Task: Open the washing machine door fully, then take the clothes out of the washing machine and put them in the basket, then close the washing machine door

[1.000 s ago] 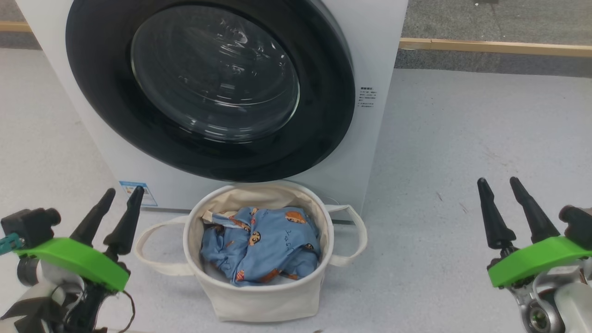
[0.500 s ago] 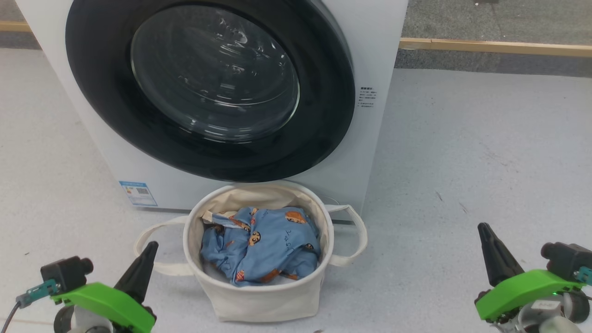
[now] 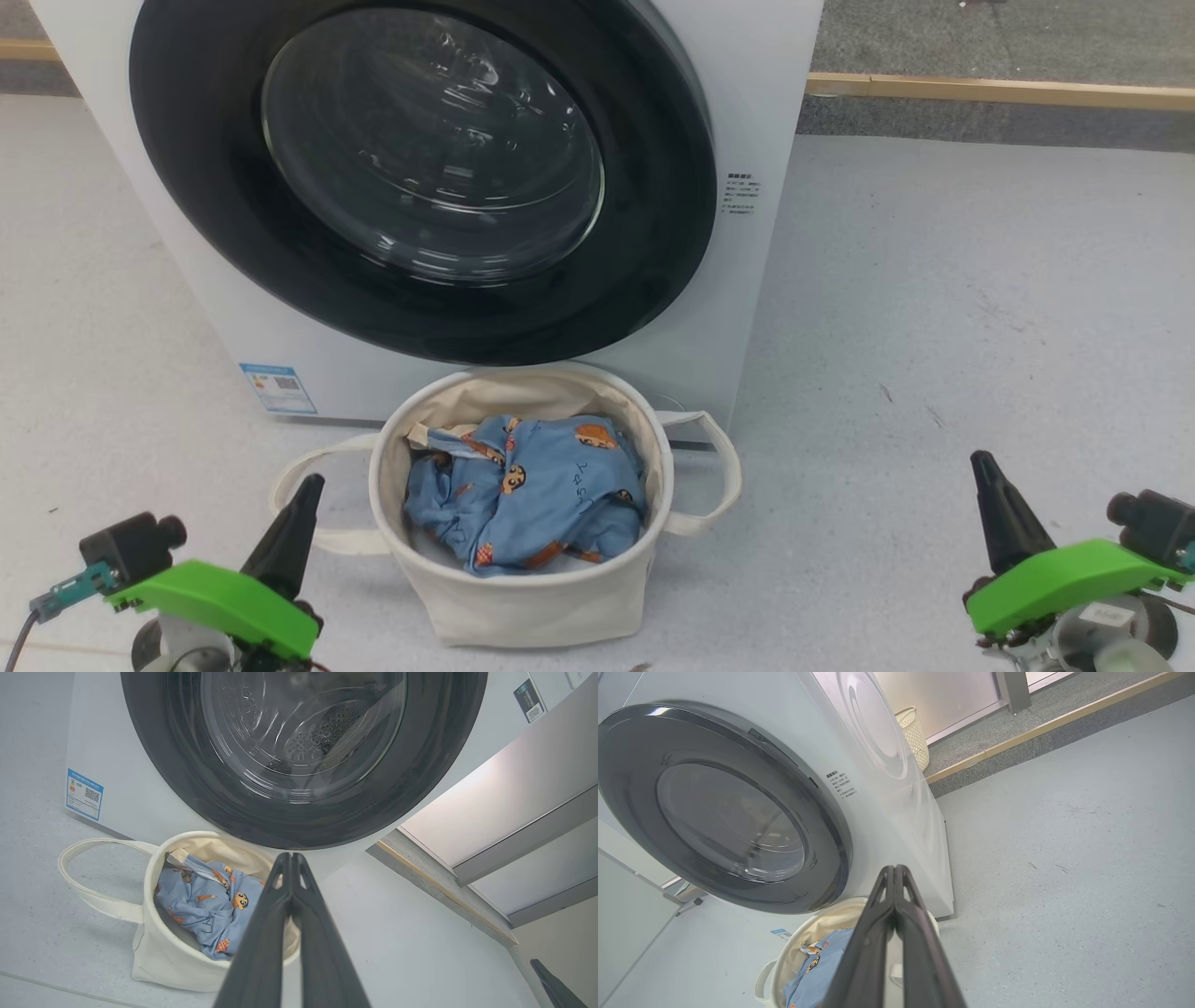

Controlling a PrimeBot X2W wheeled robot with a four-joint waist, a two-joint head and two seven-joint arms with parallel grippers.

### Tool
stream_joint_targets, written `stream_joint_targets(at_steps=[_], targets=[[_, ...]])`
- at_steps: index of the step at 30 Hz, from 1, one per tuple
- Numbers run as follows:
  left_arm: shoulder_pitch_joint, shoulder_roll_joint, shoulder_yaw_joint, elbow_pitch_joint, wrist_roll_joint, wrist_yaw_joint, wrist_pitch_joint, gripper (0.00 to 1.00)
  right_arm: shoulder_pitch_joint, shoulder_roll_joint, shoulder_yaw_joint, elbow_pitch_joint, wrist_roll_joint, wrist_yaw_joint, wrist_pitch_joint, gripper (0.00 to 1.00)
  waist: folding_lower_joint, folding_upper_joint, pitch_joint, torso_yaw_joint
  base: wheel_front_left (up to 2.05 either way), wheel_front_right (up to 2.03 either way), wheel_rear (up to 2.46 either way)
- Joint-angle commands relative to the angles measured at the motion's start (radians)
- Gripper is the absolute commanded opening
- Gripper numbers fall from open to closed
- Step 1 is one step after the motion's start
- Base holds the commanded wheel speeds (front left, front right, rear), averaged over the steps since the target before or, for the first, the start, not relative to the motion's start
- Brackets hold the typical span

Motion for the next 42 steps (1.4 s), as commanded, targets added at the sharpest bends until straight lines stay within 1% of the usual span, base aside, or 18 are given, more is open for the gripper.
stream_joint_targets(at_steps=[1, 42], targets=[[-0.035, 0.013, 0.041, -0.034, -0.018, -0.001, 0.005, 0.00, -0.046, -0.010, -0.016, -0.027, 0.023, 0.000, 0.006, 0.00, -0.0001, 0.0000, 0.000, 0.000, 0.00, 0.00, 0.00], [0.054, -0.136, 0.242, -0.089, -0.210, -0.004, 0.086, 0.00, -0.040, 0.069, -0.102, -0.014, 0.370, 0.000, 0.081, 0.00, -0.0001, 0.0000, 0.009, -0.002, 0.00, 0.00, 0.00]])
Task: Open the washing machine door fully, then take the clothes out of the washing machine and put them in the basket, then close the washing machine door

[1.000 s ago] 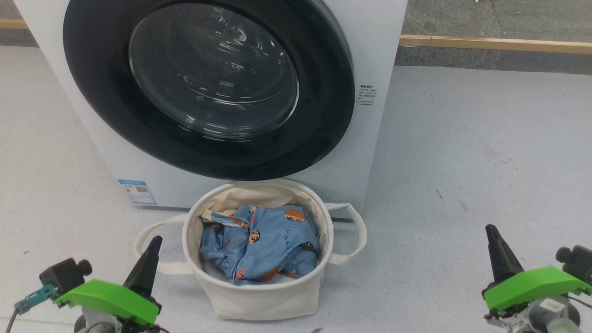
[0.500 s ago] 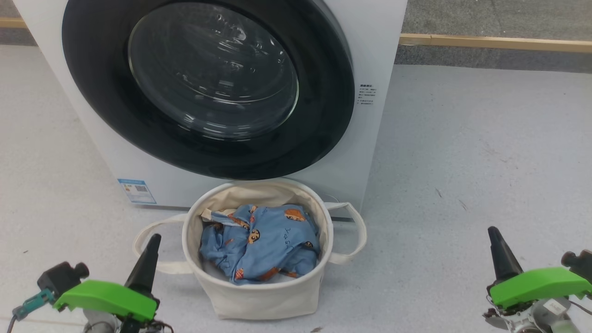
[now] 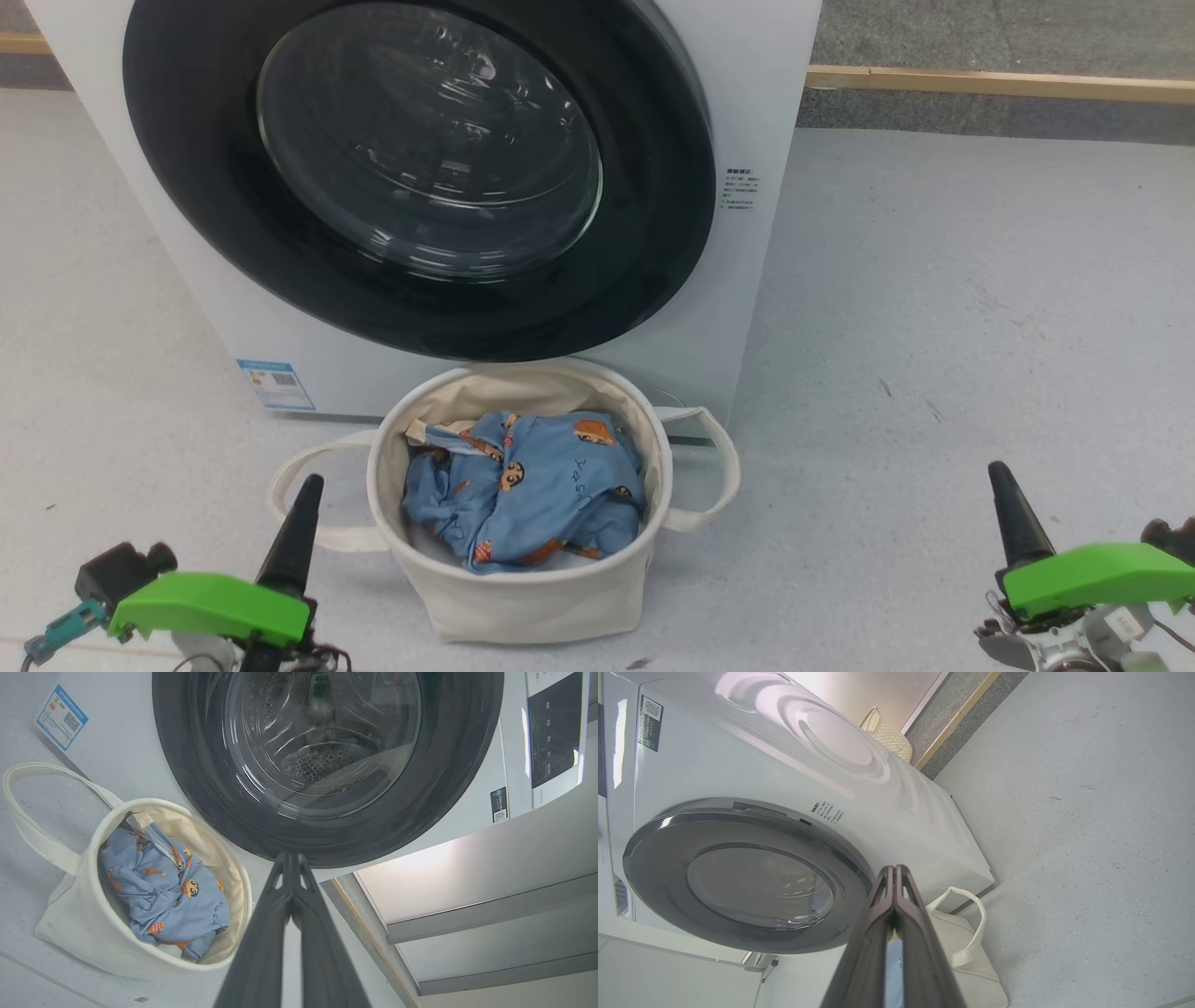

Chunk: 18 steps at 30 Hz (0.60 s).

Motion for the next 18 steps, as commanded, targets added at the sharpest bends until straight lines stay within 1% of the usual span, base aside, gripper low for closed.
stream_joint_targets(at_steps=[1, 18], targets=[[-0.025, 0.005, 0.046, -0.038, -0.017, -0.004, 0.008, 0.00, -0.040, 0.000, -0.005, -0.029, 0.025, 0.000, 0.008, 0.00, 0.0000, 0.0000, 0.000, 0.000, 0.00, 0.00, 0.00], [0.009, -0.057, 0.129, -0.060, -0.087, -0.005, 0.044, 0.00, -0.037, 0.031, -0.039, -0.023, 0.160, 0.000, 0.038, 0.00, 0.0000, 0.0000, 0.004, -0.001, 0.00, 0.00, 0.00]])
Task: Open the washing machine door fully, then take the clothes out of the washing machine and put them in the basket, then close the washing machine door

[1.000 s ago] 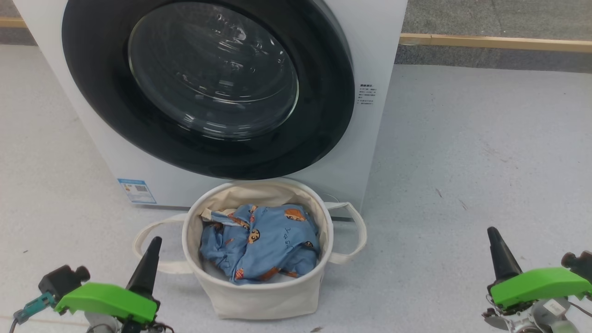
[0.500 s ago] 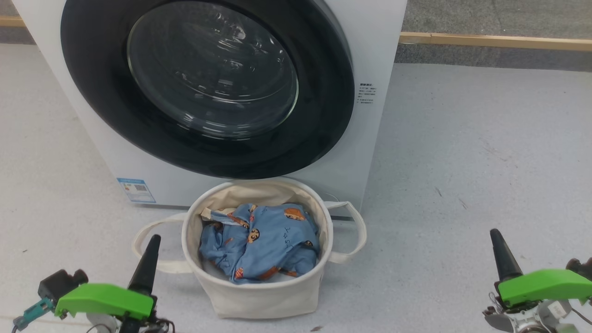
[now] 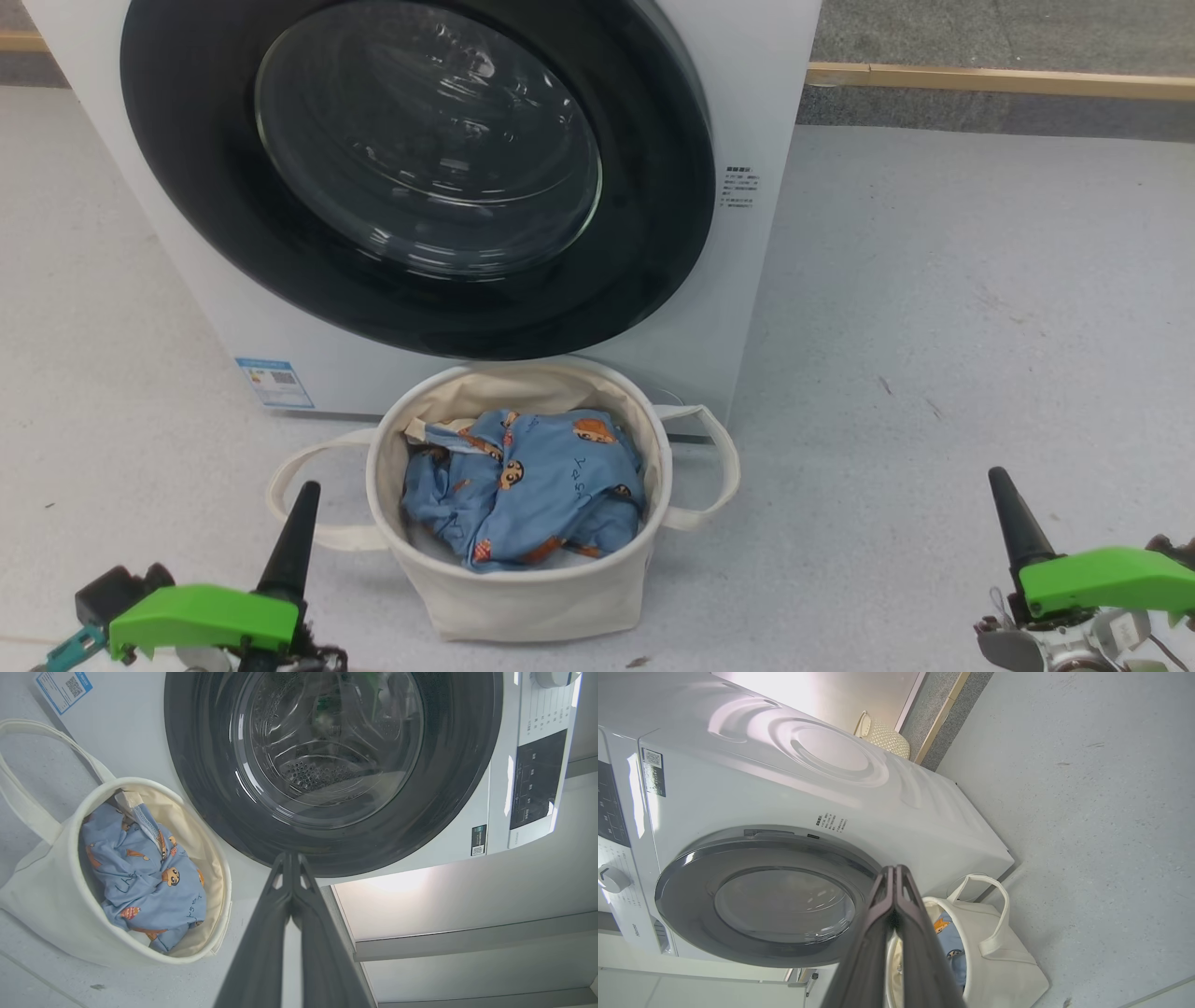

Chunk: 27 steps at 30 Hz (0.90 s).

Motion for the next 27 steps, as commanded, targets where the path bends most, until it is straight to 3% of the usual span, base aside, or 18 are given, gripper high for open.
stream_joint_targets(at_steps=[1, 27], targets=[[-0.027, 0.005, 0.044, -0.036, -0.012, -0.005, 0.006, 0.00, -0.037, -0.001, 0.002, -0.031, 0.020, 0.000, 0.006, 0.00, 0.0000, 0.0000, 0.000, 0.000, 0.00, 0.00, 0.00], [0.029, -0.097, 0.183, -0.070, -0.124, -0.006, 0.067, 0.00, -0.033, 0.050, -0.053, -0.022, 0.240, 0.000, 0.054, 0.00, 0.0000, 0.0000, 0.006, -0.001, 0.00, 0.00, 0.00]])
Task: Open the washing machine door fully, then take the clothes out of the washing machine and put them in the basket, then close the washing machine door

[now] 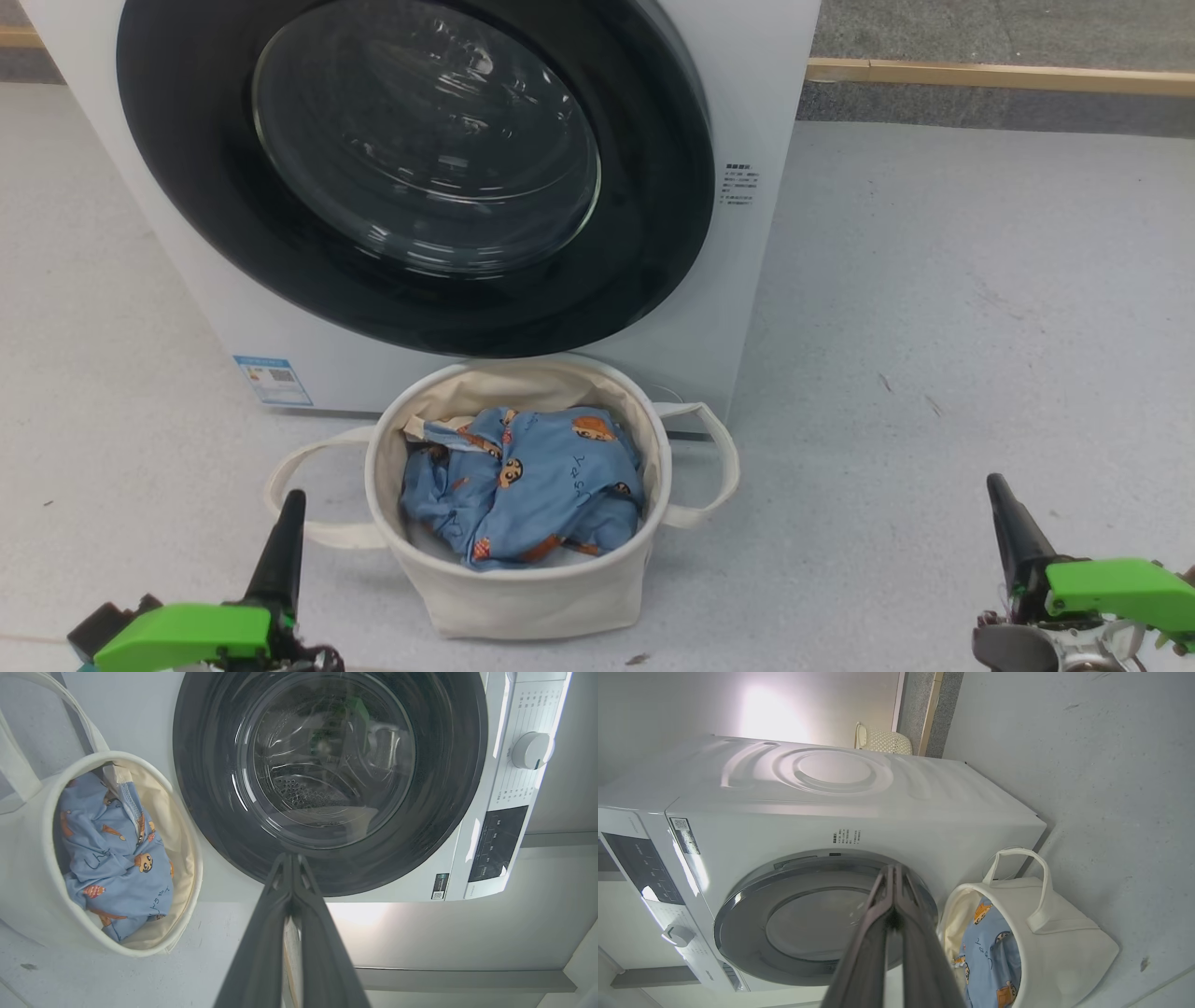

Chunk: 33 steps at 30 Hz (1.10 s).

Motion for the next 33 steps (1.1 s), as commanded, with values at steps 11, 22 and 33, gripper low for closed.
stream_joint_targets(at_steps=[11, 22, 33], targets=[[0.002, -0.040, 0.100, -0.051, -0.056, -0.007, 0.035, 0.00, -0.032, 0.018, -0.012, -0.026, 0.105, 0.000, 0.026, 0.00, 0.0000, 0.0000, 0.002, -0.001, 0.00, 0.00, 0.00], [0.012, -0.060, 0.127, -0.057, -0.072, -0.007, 0.048, 0.00, -0.031, 0.027, -0.022, -0.025, 0.143, 0.000, 0.034, 0.00, 0.0000, 0.0000, 0.003, -0.001, 0.00, 0.00, 0.00], [0.011, -0.064, 0.133, -0.057, -0.068, -0.007, 0.052, 0.00, -0.031, 0.027, -0.022, -0.025, 0.143, 0.000, 0.034, 0.00, 0.0000, 0.0000, 0.003, -0.001, 0.00, 0.00, 0.00]])
